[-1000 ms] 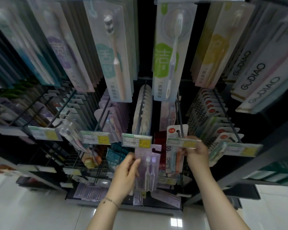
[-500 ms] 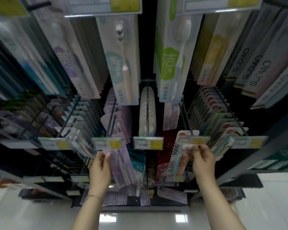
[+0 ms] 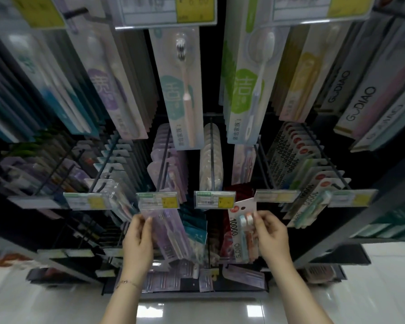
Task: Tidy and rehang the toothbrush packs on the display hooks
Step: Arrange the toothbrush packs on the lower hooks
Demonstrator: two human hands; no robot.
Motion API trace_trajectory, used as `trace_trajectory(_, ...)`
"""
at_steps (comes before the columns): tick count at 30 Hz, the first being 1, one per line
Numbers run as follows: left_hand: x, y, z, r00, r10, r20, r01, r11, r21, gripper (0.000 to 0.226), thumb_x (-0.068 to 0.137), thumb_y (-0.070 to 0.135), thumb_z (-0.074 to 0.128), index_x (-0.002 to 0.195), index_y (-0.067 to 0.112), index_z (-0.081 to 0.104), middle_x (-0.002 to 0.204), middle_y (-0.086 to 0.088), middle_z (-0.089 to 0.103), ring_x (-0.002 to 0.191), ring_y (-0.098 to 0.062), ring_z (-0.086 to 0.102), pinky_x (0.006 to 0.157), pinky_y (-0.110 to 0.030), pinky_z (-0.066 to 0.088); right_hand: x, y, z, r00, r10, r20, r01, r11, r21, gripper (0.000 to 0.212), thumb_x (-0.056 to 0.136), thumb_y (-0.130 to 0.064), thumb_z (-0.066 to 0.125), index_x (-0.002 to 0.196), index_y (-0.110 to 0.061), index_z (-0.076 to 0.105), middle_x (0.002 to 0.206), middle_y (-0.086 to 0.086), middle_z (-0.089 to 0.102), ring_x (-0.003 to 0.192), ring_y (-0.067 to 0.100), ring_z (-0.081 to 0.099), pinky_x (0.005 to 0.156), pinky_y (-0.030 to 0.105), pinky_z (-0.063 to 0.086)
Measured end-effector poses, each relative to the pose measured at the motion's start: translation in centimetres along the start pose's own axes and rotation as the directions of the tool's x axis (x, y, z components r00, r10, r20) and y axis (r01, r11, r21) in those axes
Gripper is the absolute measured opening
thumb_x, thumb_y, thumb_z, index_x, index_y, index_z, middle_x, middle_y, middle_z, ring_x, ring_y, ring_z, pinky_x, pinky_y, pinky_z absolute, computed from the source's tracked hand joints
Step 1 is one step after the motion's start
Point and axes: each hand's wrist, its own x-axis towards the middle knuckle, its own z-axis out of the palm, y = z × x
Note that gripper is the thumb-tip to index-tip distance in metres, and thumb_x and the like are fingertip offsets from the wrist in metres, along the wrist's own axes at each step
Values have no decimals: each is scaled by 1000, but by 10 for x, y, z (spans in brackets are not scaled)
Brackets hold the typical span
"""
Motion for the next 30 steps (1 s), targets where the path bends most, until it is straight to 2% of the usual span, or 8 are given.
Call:
trace_trajectory(7, 14, 14, 0, 999, 17, -32, -17, 1000, -9, 20, 105, 28, 47, 88, 31, 57, 87, 3, 65, 82, -16, 60, 76, -38, 50, -8, -2, 11, 998, -23, 53, 26, 998, -49, 20, 97, -9, 56, 84, -19, 68, 79, -10, 70, 74, 3, 64, 65, 11, 47)
trace_trajectory(12, 14, 10, 0, 999, 33, -21, -33, 999, 5, 18, 105, 29, 47, 90, 27, 58, 86, 2, 64, 81, -19, 60, 75, -44, 52, -14, -2, 16, 998, -16, 63, 19, 998, -55, 20, 97, -9, 56, 86, -19, 68, 80, -9, 71, 73, 2, 64, 65, 12, 47)
trace_trajectory(16, 16, -2, -8, 997, -24, -70, 22, 999, -29, 16, 106, 30, 46, 99, 29, 61, 99, 6, 67, 96, -14, 64, 88, -46, 53, -16, -3, 16, 999, -2, 42, 4, 999, -52, 21, 97, -10, 56, 85, -21, 68, 80, -8, 70, 73, 4, 64, 66, 14, 48)
trace_trajectory(19, 18, -4, -12, 994, -72, -84, 67, 996, -64, 17, 105, 34, 46, 98, 34, 62, 101, 7, 68, 98, -16, 65, 90, -49, 54, -17, -2, 17, 999, -2, 35, 3, 999, -53, 21, 97, -10, 56, 84, -20, 69, 80, -6, 70, 74, 6, 64, 66, 15, 48)
trace_trajectory(22, 28, 4, -6, 993, -84, -78, 82, 996, -40, 15, 105, 34, 46, 98, 32, 58, 97, 0, 70, 93, -24, 67, 83, -50, 55, -18, -2, 21, 999, -2, 37, 5, 998, -61, 21, 97, -10, 56, 83, -19, 68, 78, -4, 70, 72, 7, 64, 64, 16, 48)
trace_trajectory(25, 39, 17, 5, 994, -103, -30, 101, 993, -60, 18, 106, 28, 44, 96, 35, 57, 82, -4, 67, 72, -32, 62, 62, -48, 49, -19, -2, 25, 999, -8, 48, 11, 998, -68, 20, 98, -10, 56, 84, -19, 69, 79, -3, 70, 74, 10, 65, 65, 17, 48)
trace_trajectory(28, 43, 31, 16, 995, -93, 31, 95, 993, -74, 31, 106, 13, 41, 93, 37, 57, 78, -4, 62, 56, -19, 48, 52, -34, 38, -19, -2, 25, 999, -14, 37, 17, 997, -74, 20, 98, -11, 56, 85, -19, 69, 78, -3, 70, 74, 11, 65, 65, 19, 48)
trace_trajectory(30, 43, 37, 19, 993, -107, 52, 111, 991, -81, 33, 105, 6, 40, 92, 33, 55, 80, -5, 61, 53, -15, 45, 50, -31, 36, -19, -3, 24, 1000, -16, 26, 18, 997, -74, 20, 98, -11, 56, 84, -20, 68, 76, -4, 69, 71, 8, 64, 64, 18, 47)
